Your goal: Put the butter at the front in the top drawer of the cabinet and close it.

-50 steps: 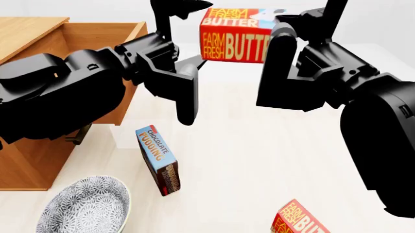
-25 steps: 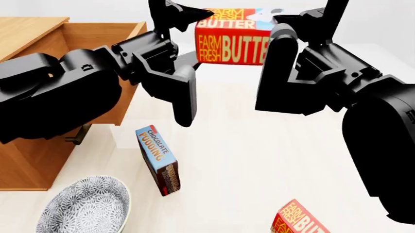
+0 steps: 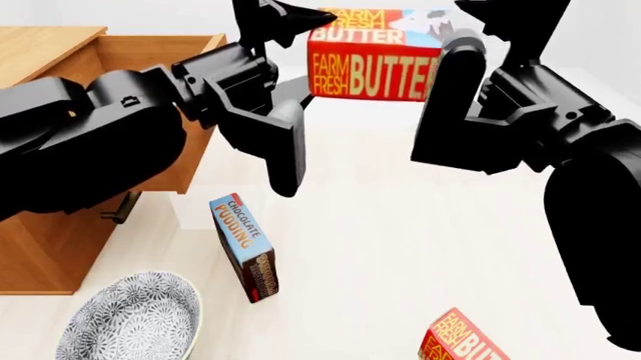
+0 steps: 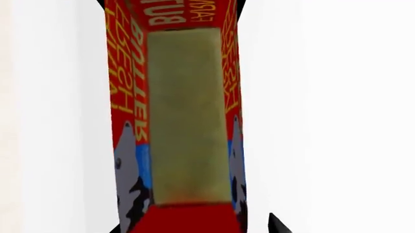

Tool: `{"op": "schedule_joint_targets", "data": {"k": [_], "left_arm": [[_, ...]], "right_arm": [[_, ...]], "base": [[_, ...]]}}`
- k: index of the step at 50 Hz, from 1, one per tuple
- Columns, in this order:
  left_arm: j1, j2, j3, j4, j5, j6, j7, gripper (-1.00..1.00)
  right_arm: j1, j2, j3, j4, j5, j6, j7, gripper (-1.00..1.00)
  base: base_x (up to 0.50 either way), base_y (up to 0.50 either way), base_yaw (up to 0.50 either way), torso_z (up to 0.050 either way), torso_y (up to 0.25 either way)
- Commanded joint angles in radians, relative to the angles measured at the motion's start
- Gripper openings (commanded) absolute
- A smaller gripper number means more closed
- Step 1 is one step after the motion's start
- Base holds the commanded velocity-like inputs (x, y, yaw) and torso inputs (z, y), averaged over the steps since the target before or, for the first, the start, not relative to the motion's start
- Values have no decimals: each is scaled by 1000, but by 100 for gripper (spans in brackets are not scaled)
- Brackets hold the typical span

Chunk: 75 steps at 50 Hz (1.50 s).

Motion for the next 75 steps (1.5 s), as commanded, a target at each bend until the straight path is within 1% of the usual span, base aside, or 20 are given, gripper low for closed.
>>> {"op": "schedule_joint_targets", "data": {"k": [1,12,16,18,24,26,29,31,35,37,38,41,42,45,50,59,64,68,73,75], "left_arm": [[-18,-13,-5,9,-7,-30,8,-100],[-58,-36,-21,38,1,-99,29,-100],[-71,-60,-76,120,-126,-239,64,-100],[-83,-70,-115,178,-207,-334,70,-100],[-122,-60,-276,327,-608,-755,42,-100],[-125,-38,-360,334,-785,-909,-25,-100],[-129,19,-499,256,-1054,-1147,-197,-100],[-128,41,-560,202,-1141,-1210,-284,-100],[-135,61,-622,123,-1200,-1263,-405,-100],[-138,70,-645,89,-1219,-1284,-458,-100],[-140,74,-658,71,-1230,-1291,-479,-100],[-156,83,-676,16,-1249,-1314,-502,-100],[-163,87,-682,-9,-1260,-1330,-513,-100],[-187,101,-716,-101,-1292,-1355,-540,-100],[-212,121,-731,-239,-1276,-1346,-556,-100],[-243,169,-660,-475,-1147,-1245,-419,-100],[-296,260,-571,-729,-1046,-1198,-263,-100],[-365,402,-496,-1104,-959,-1171,-83,-100],[-374,416,-646,-1139,-805,-1266,-41,-100],[-361,421,-786,-1139,-681,-1304,-35,-100]], "right_arm": [[-31,79,55,-44,-86,73,34,100],[-91,169,89,-133,-104,188,29,100],[-128,165,145,-175,-63,253,39,100],[-168,135,226,-203,9,298,49,100],[-272,-23,488,-243,173,416,60,100],[-304,-79,549,-245,202,435,67,100],[-341,-210,690,-244,256,517,62,100],[-334,-305,791,-249,288,608,38,100],[-300,-455,945,-289,313,757,-33,100],[-299,-534,979,-260,175,757,-154,100],[-289,-587,961,-242,25,757,-293,100],[-232,-723,926,-168,-425,756,-684,100],[-217,-748,934,-150,-568,756,-746,100],[-185,-801,976,-105,-679,752,-839,100],[-175,-850,1036,-79,-740,747,-892,100],[-194,-852,1085,-119,-695,744,-837,100],[-200,-841,1077,-136,-745,744,-876,100],[-206,-836,1077,-148,-783,740,-917,100],[-212,-835,1070,-159,-826,740,-965,100],[-217,-835,1069,-164,-846,741,-990,100]], "base": [[0,0,0,0,10],[0,0,0,0,1],[0,0,0,0,3],[0,0,0,5,0],[0,0,0,0,2],[0,0,1,0,0],[0,0,0,0,0],[0,0,1,0,0],[0,0,0,0,3],[0,0,0,0,0],[0,0,0,0,0],[0,0,0,3,3],[0,0,0,0,0],[0,0,0,0,0],[0,0,0,0,2],[0,0,0,0,1],[0,0,0,2,2],[0,0,0,0,0],[0,0,0,0,2],[0,0,0,0,5]]}}
